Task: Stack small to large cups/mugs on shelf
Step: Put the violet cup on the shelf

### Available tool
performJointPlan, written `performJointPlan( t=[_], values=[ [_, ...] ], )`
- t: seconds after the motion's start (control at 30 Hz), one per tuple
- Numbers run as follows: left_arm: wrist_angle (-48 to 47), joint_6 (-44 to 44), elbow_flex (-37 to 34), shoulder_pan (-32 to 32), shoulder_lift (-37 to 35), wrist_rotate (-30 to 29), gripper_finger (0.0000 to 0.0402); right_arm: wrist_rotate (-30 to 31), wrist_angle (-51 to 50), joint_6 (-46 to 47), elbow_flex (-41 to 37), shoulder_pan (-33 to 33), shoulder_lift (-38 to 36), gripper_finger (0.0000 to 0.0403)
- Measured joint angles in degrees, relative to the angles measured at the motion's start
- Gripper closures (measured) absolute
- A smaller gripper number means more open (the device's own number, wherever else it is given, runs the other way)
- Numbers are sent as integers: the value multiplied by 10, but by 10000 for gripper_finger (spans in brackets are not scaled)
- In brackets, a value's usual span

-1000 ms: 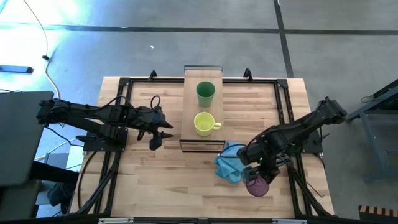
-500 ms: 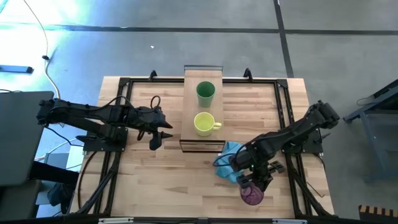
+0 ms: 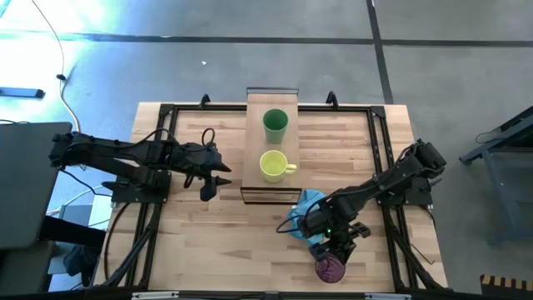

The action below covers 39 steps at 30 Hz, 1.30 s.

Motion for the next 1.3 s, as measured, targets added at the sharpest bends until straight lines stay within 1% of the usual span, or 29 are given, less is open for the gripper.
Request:
performJointPlan(
  t=[0.37,0.83,1.3],
  values=[
    [0,0,0,0,0,0,218,1,14,2,0,0,5,403],
    [0,0,0,0,0,0,218,35,21,3,0,0,5,402],
    [0,0,0,0,0,0,218,33,50,42,0,0,5,402]
  ],
)
